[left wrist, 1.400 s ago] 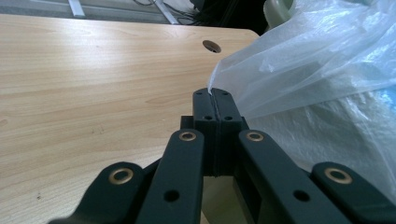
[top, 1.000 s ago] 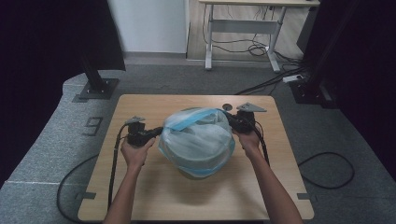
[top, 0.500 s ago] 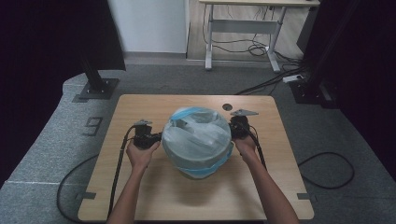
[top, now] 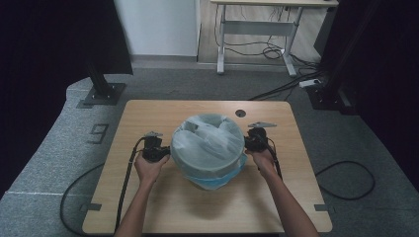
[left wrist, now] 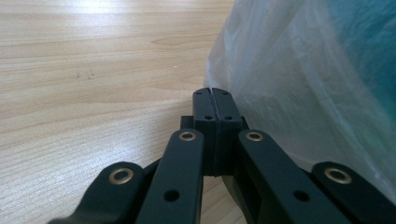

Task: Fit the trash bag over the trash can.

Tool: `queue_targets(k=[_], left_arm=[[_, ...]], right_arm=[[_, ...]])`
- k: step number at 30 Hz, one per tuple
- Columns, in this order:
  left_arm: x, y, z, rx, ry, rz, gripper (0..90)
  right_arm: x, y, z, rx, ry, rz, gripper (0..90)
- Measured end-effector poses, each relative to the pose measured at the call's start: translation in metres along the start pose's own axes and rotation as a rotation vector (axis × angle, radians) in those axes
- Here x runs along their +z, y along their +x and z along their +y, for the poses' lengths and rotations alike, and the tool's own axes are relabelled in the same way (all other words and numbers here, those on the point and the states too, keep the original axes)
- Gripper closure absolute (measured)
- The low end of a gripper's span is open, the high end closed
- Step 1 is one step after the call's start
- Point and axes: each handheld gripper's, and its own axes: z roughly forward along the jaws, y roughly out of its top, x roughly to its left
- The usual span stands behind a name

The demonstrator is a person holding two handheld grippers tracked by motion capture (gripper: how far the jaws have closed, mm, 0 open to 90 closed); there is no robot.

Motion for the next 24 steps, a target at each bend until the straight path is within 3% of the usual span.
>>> queue_targets(k=[2, 5, 9, 13, 17, 20, 24], left_arm=[[-0.001, 0.001, -0.001, 0.003, 0.0, -0.007, 90.0], [0.0, 0.002, -0.003, -0.005, -0.008, -0.018, 90.0], [-0.002, 0.003, -0.005, -0.014, -0.018, -0.023, 90.0], [-0.004, 0.002, -0.006, -0.011, -0.021, -0.019, 90.0], [-0.006, 0.001, -0.005, -0.01, -0.021, -0.017, 90.0], [-0.008, 0.001, -0.005, -0.009, -0.021, -0.017, 90.0], [-0.01, 0.0, -0.005, -0.003, -0.023, -0.017, 90.0]], right_arm=[[-0.014, -0.004, 0.003, 0.035, -0.038, -0.02, 69.4], [-0.043, -0.005, 0.003, 0.026, -0.113, -0.026, 62.5], [-0.077, 0.0, -0.009, -0.007, -0.168, 0.031, 56.3], [-0.102, 0.016, -0.029, -0.053, -0.186, 0.122, 48.8], [-0.11, 0.036, -0.045, -0.113, -0.173, 0.215, 42.4], [-0.111, 0.046, -0.048, -0.127, -0.179, 0.302, 36.4], [-0.106, 0.055, -0.051, -0.171, -0.172, 0.336, 35.3]])
